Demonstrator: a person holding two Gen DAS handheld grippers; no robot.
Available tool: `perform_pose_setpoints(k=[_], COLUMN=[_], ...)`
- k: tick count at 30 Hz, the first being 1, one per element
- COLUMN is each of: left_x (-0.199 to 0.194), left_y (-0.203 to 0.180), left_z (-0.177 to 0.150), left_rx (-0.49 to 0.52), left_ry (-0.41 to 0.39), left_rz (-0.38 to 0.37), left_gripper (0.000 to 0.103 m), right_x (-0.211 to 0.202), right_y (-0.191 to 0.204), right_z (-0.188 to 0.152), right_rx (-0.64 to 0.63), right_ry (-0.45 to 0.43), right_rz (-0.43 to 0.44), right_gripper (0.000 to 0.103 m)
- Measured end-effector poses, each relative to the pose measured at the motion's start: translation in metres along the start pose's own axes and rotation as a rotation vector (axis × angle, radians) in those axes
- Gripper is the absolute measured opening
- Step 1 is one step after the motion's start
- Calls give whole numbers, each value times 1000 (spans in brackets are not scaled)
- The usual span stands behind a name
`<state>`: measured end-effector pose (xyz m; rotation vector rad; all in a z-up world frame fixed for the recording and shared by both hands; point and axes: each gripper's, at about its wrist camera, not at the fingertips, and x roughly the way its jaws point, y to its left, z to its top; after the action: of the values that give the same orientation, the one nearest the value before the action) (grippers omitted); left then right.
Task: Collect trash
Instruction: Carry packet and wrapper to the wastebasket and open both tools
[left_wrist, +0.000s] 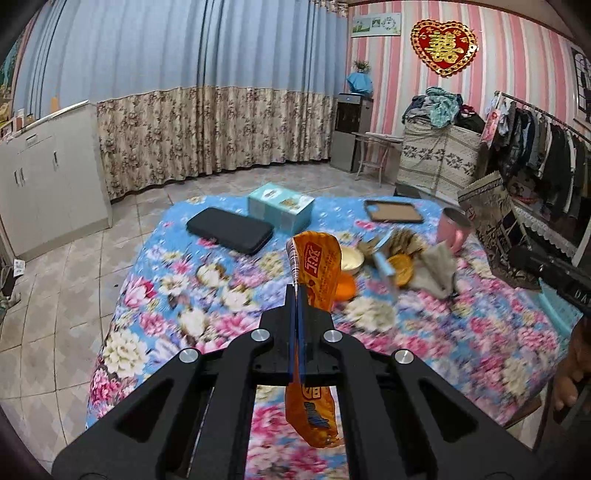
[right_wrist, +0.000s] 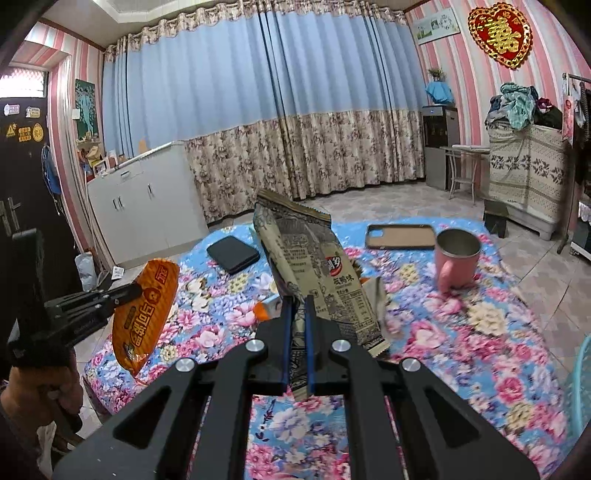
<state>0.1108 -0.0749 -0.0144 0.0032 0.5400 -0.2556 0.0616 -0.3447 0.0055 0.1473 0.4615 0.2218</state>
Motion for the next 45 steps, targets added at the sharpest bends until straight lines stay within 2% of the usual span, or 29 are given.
perform_pose_setpoints(k=[5, 9, 16, 27, 36, 45], left_x=[-13, -7, 2, 5, 9, 17], left_y=[-31, -60, -91, -164, -226, -302], left_z=[23, 32, 49, 72, 87, 87], left_rx=[33, 101, 110, 167, 189, 195], left_ry=[-24, -8, 4, -6, -14, -11], left_rz=[-44, -12, -30, -95, -188, -308], left_gripper=[0, 0, 0, 0, 0, 0], right_x=[-26, -34, -47, -65, -88, -136], right_y=[-19, -37, -69, -106, -142, -201], right_z=[7, 10, 14, 20, 19, 15], right_rx=[14, 28, 57, 80, 102, 133], right_ry=[-36, -47, -58, -76, -96, -123], right_rz=[-1, -10, -36, -66, -123, -243], right_gripper=[6, 6, 6, 6, 6, 6])
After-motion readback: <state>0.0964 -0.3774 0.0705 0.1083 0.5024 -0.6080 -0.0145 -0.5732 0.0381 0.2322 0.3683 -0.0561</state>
